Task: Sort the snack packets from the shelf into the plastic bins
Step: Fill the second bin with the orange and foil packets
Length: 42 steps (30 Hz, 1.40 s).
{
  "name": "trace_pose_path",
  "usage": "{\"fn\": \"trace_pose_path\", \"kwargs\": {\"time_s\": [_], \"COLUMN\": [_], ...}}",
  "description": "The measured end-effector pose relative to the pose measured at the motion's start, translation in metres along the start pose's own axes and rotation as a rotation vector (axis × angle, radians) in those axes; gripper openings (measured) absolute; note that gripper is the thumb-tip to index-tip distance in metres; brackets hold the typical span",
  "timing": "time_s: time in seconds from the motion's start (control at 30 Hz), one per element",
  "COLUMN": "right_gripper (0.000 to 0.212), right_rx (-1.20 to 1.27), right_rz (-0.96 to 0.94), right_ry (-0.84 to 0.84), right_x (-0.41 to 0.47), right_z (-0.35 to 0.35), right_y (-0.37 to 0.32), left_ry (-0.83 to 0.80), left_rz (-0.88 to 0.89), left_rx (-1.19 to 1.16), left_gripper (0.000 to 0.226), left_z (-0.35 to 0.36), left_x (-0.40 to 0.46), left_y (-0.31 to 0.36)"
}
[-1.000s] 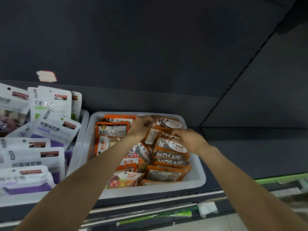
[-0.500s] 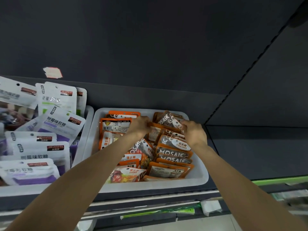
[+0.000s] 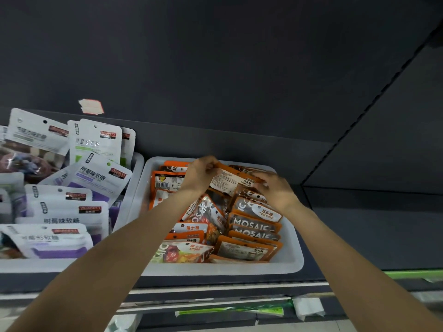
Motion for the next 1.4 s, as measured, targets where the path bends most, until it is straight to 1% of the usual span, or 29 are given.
{"fn": "trace_pose_path", "kwargs": {"time_s": [0.07,0.17,0.2,0.27,0.33,0.37,0.4,0.47,0.53,0.6,0.63,0.67,0.7,0.77,0.83,0.9,0.97,1.03,1.1,1.17,1.23,1.3,1.33,1.4], "right_gripper": [0.024,0.024,0.024,0.024,0.025,0.026,0.027,0.029,0.031,0.034,0.036,0.037,0.039,0.044,0.05,0.049,0.04,0.026,0.024,0.025,0.028,0.029,0.029,0.027], "right_rx": [-0.016,-0.11,-0.126,-0.106,-0.084,-0.099,-0.114,-0.078,-0.007,-0.009,-0.017,0.002,0.05,0.177,0.276,0.312,0.358,0.37,0.308,0.263,0.238,0.198,0.187,0.184], "right_rz": [0.014,0.032,0.035,0.082,0.137,0.145,0.146,0.135,0.083,0.049,0.049,0.052,0.06,0.108,0.156,0.168,0.149,0.127,0.099,0.032,-0.033,-0.083,-0.106,-0.128], "right_ry": [-0.019,0.077,0.099,0.127,0.164,0.19,0.221,0.237,0.183,0.094,0.056,0.019,-0.025,-0.092,-0.095,-0.07,-0.038,-0.013,0.034,0.085,0.127,0.162,0.174,0.201], "right_x": [0.002,0.0,0.0,0.001,0.001,0.0,0.0,0.001,0.007,0.013,0.014,0.015,0.014,0.011,0.011,0.013,0.017,0.02,0.024,0.028,0.028,0.026,0.024,0.02], "right_z": [0.0,-0.004,-0.003,-0.001,-0.001,-0.002,-0.003,-0.005,-0.003,0.002,0.005,0.008,0.012,0.019,0.022,0.022,0.021,0.02,0.016,0.008,-0.003,-0.012,-0.015,-0.017], "right_y": [-0.004,-0.006,-0.006,-0.004,-0.002,-0.002,-0.003,-0.006,-0.012,-0.021,-0.025,-0.029,-0.032,-0.036,-0.036,-0.037,-0.038,-0.041,-0.041,-0.042,-0.044,-0.042,-0.04,-0.035], "left_ry": [-0.015,-0.02,-0.041,-0.145,-0.234,-0.228,-0.192,-0.045,0.144,0.283,0.316,0.315,0.274,0.139,-0.007,-0.144,-0.264,-0.336,-0.3,-0.178,-0.097,-0.105,-0.117,-0.126], "left_rz": [0.009,-0.051,-0.094,-0.153,-0.135,-0.114,-0.091,-0.071,-0.064,-0.08,-0.089,-0.086,-0.073,-0.035,-0.017,-0.003,-0.033,-0.067,-0.054,-0.037,-0.055,-0.083,-0.087,-0.064], "left_rx": [-0.04,-0.024,-0.017,-0.011,0.054,0.082,0.096,0.113,0.154,0.177,0.174,0.161,0.137,0.093,0.065,0.041,0.036,0.045,0.056,0.098,0.128,0.11,0.093,0.046], "left_gripper": [0.003,0.019,0.024,0.027,0.023,0.021,0.019,0.018,0.02,0.02,0.02,0.019,0.016,0.009,0.008,0.009,0.017,0.022,0.025,0.031,0.045,0.063,0.068,0.069], "left_z": [0.001,0.0,0.0,0.003,0.006,0.004,0.001,-0.011,-0.027,-0.042,-0.046,-0.047,-0.043,-0.027,-0.01,0.003,0.01,0.012,0.005,-0.007,-0.015,-0.015,-0.013,-0.007], "left_x": [0.003,0.006,0.006,0.004,0.001,0.0,0.0,-0.002,-0.003,-0.006,-0.009,-0.011,-0.013,-0.019,-0.021,-0.023,-0.025,-0.028,-0.027,-0.021,-0.012,-0.003,0.002,0.01], "left_y": [0.0,-0.003,-0.005,-0.01,-0.013,-0.014,-0.014,-0.01,-0.007,-0.009,-0.012,-0.013,-0.012,-0.004,0.006,0.013,0.013,0.006,0.003,0.001,-0.001,-0.002,-0.002,0.001]}}
Point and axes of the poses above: each hand's wrist, its own x-axis towards the middle knuckle, its own z-axis out of the palm, y = z × x, the point moved 6 cm from there along x, towards the middle knuckle, and after that the axes turned 9 degrees about -y, right-handed, at the moved point
